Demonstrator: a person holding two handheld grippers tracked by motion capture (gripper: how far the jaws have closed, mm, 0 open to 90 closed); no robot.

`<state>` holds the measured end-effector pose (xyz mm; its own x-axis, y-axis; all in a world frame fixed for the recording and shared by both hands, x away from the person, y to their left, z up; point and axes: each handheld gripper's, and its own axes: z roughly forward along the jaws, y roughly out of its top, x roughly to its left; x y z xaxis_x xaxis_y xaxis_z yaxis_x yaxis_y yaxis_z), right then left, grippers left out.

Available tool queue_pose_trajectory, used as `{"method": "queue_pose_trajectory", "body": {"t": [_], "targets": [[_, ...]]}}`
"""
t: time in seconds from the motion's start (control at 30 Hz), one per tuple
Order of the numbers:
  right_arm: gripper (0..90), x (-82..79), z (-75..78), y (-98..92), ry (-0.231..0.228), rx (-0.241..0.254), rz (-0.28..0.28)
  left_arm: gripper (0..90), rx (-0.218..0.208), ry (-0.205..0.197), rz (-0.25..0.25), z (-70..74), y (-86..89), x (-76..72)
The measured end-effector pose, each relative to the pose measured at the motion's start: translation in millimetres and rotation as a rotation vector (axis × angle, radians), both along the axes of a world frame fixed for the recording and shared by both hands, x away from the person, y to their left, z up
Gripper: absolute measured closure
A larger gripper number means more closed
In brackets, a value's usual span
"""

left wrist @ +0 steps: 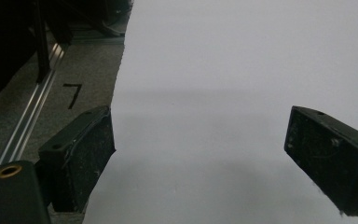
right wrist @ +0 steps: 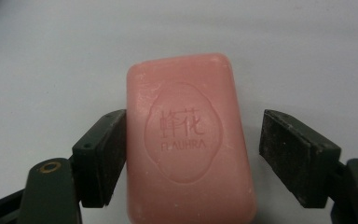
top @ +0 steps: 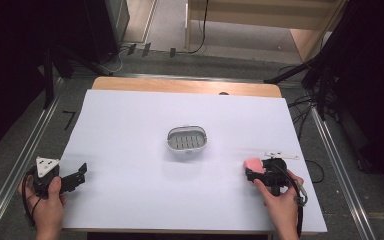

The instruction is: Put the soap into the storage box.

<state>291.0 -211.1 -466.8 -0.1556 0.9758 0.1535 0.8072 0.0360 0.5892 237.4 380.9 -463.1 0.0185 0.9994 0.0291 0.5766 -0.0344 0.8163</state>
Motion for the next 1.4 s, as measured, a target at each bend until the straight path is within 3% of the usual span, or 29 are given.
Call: {"method": "queue_pose_trajectory", "body": {"t": [0.3, 0.5, 0.77, 0.93, 1.13, 1.23, 1.27, 1.33, 1.37, 1.4], "targets": [[37.8, -1.7, -1.4, 5.4, -0.005, -0.038, 0.010, 8.8, 0.002, 0.000, 0.001, 0.1, -0.2, -0.2], [37.8, 0.3, -2.7, 9.9, -0.005, -0.080, 0.016, 8.8, 0.002, 0.001, 0.002, 0.0, -0.5, 0.0], [38.3, 2.0, -3.3, 10.8, -0.010, -0.094, 0.021, 8.9, 0.004, -0.001, 0.003, -0.1, -0.8, 0.1], [38.7, 3.2, -2.3, 7.0, -0.013, -0.102, 0.074, 8.9, 0.003, 0.001, 0.004, 0.0, -0.3, -0.1], [38.8, -0.5, 4.3, 2.8, -0.053, -0.113, 0.130, 8.9, 0.004, 0.003, 0.003, 0.0, -0.3, 0.1], [38.8, -2.0, 10.3, 1.8, -0.068, -0.104, 0.171, 8.9, 0.004, 0.002, 0.005, 0.1, -0.4, 0.0], [38.8, -1.9, 13.5, 2.2, -0.074, -0.103, 0.215, 8.9, 0.003, 0.002, 0.004, 0.0, -0.4, 0.0], [38.8, -1.4, 14.2, 2.6, -0.075, -0.100, 0.224, 8.9, 0.003, 0.002, 0.004, 0.0, -0.4, 0.0], [38.8, 0.4, 15.8, 3.5, -0.082, -0.107, 0.269, 8.9, 0.003, 0.003, 0.004, 0.0, -0.3, 0.0], [38.8, 0.4, 15.8, 3.5, -0.082, -0.107, 0.269, 8.9, 0.003, 0.003, 0.004, 0.0, -0.3, 0.0]]}}
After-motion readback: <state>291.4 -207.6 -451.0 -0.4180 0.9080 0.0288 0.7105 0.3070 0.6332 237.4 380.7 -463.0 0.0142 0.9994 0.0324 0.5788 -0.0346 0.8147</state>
